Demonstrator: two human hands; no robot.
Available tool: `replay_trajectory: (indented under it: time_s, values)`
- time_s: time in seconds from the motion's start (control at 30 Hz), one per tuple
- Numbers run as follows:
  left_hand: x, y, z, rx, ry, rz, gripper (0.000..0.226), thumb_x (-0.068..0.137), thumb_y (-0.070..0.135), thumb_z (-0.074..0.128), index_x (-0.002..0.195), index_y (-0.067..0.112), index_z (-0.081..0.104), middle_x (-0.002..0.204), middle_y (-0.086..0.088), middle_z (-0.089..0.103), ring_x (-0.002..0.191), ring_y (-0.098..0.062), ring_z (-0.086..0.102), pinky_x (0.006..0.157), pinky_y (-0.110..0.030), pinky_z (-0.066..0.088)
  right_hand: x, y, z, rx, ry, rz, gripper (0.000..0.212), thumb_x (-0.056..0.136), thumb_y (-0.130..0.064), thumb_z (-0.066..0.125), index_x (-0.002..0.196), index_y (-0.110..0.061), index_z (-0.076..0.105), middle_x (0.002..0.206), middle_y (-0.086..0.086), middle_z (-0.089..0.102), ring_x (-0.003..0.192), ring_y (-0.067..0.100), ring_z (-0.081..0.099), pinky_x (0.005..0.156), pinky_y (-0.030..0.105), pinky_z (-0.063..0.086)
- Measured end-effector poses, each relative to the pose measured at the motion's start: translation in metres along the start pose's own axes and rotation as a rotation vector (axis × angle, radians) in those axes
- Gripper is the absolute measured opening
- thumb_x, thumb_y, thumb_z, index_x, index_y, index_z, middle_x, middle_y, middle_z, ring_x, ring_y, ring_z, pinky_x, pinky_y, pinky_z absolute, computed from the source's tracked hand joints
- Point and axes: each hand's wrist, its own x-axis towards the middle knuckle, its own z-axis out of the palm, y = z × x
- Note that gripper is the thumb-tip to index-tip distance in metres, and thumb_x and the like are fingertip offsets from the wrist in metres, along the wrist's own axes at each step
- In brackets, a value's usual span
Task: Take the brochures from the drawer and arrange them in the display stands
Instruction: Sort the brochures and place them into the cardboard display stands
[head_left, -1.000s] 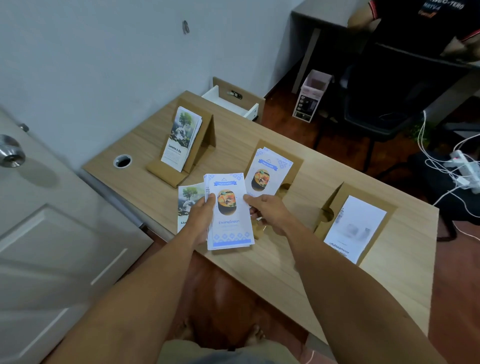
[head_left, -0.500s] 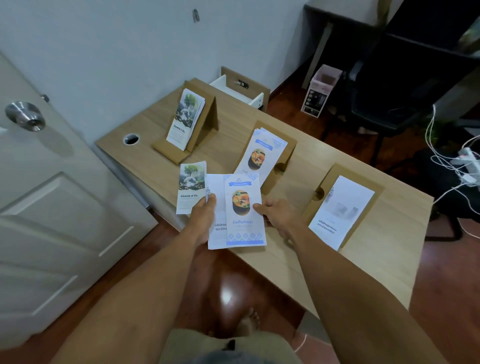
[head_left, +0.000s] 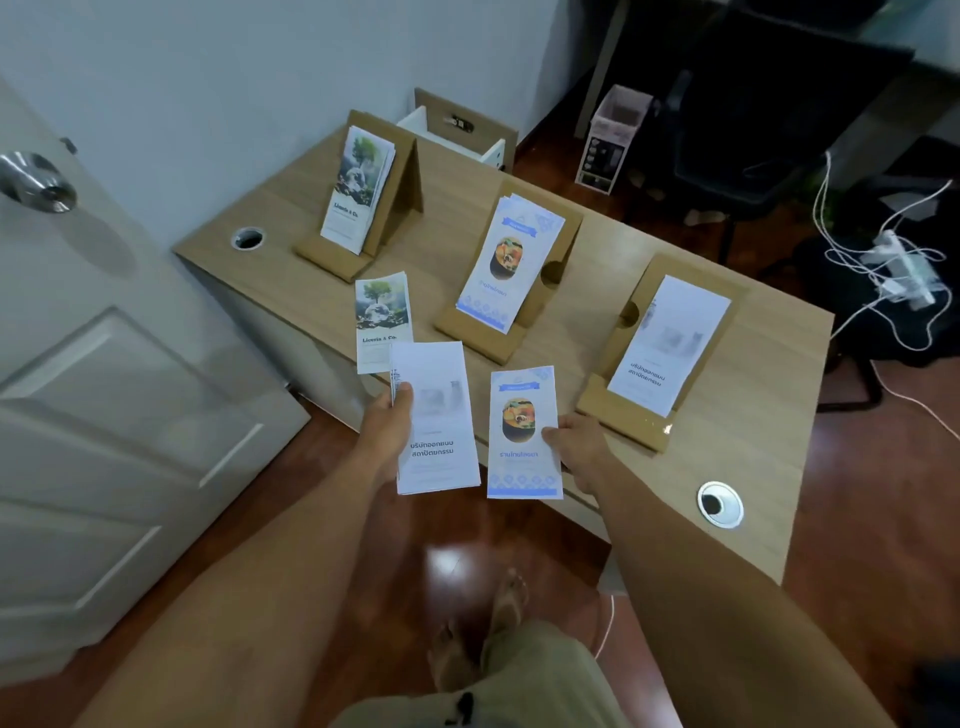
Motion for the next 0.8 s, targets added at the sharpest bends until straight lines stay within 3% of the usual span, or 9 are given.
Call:
replay_trajectory:
  time_s: [0.07,0.17,0.27,0.37,0.47,0.6,0.7,0.8]
  values:
    - [-0.004,-0.006,-0.002,0.002,0.0,-0.003,0.031,0.105,0.042,0.049,0.118,0.019,0.066,0.113,-0.01,0.076,0.099,-0.032,0.075,0.091,-0.057,0.058,-0.003,0.007,0.002,-0.012,0.027,0.021,0.009,0.093,0.0,0.056,0.089,0.0,0.064,0.105,0.025,0.074,0.088,0.037,0.074,0.073,0.049,0.061]
    - [-0.007,-0.01,-0.002,0.005,-0.003,-0.003,0.028,0.105,0.041,0.049,0.117,0.022,0.066,0.111,-0.007,0.076,0.095,-0.03,0.075,0.086,-0.051,0.06,-0.006,0.011,0.002,-0.018,0.059,0.058,0.009,0.094,0.005,0.053,0.088,0.002,0.059,0.09,0.021,0.068,0.063,0.024,0.064,0.047,0.025,0.048]
    - [-0.005,-0.011,-0.002,-0.007,-0.004,0.002,0.027,0.106,0.04,0.049,0.115,0.021,0.066,0.106,-0.005,0.076,0.092,-0.028,0.075,0.079,-0.044,0.061,-0.001,0.009,0.002,-0.028,0.068,0.066,0.009,0.094,0.006,0.052,0.088,0.002,0.059,0.08,0.015,0.064,0.059,0.021,0.059,0.032,0.016,0.037]
    - [-0.004,-0.012,0.003,0.008,0.001,0.002,0.028,0.106,0.038,0.049,0.115,0.018,0.066,0.106,-0.007,0.076,0.093,-0.029,0.074,0.08,-0.043,0.06,0.009,0.005,0.004,-0.102,0.103,0.029,0.012,0.088,0.003,0.053,0.079,-0.004,0.057,0.081,0.023,0.064,0.063,0.026,0.057,0.046,0.025,0.038]
    - [-0.005,-0.013,0.01,-0.006,0.004,-0.004,0.025,0.106,0.038,0.049,0.107,0.021,0.068,0.106,-0.007,0.076,0.089,-0.027,0.074,0.079,-0.042,0.061,0.016,0.001,0.004,-0.233,0.129,-0.003,0.025,0.085,-0.002,0.054,0.064,-0.011,0.045,0.068,0.012,0.05,0.062,0.025,0.046,0.056,0.033,0.033]
    - [-0.009,-0.016,0.015,-0.019,-0.015,-0.012,0.026,0.104,0.041,0.051,0.102,0.023,0.069,0.106,-0.007,0.078,0.096,-0.032,0.075,0.089,-0.057,0.059,0.01,-0.003,0.0,-0.321,0.168,0.001,0.009,0.089,-0.008,0.059,0.083,-0.004,0.054,0.072,0.008,0.054,0.065,0.025,0.055,0.049,0.027,0.036]
    - [-0.013,-0.015,0.02,-0.027,-0.031,-0.01,0.025,0.105,0.039,0.049,0.101,0.024,0.069,0.104,-0.005,0.078,0.096,-0.031,0.075,0.089,-0.056,0.059,0.004,-0.006,-0.002,-0.325,0.195,-0.038,0.006,0.091,-0.008,0.055,0.087,-0.005,0.055,0.076,0.009,0.056,0.073,0.028,0.055,0.055,0.029,0.038]
    - [-0.023,-0.008,0.029,-0.027,-0.04,-0.014,0.025,0.106,0.039,0.049,0.107,0.021,0.067,0.106,-0.008,0.076,0.096,-0.032,0.075,0.088,-0.052,0.06,-0.005,-0.014,-0.003,-0.12,0.088,-0.131,0.013,0.094,-0.016,0.056,0.085,-0.006,0.06,0.078,0.01,0.062,0.073,0.024,0.056,0.063,0.036,0.044]
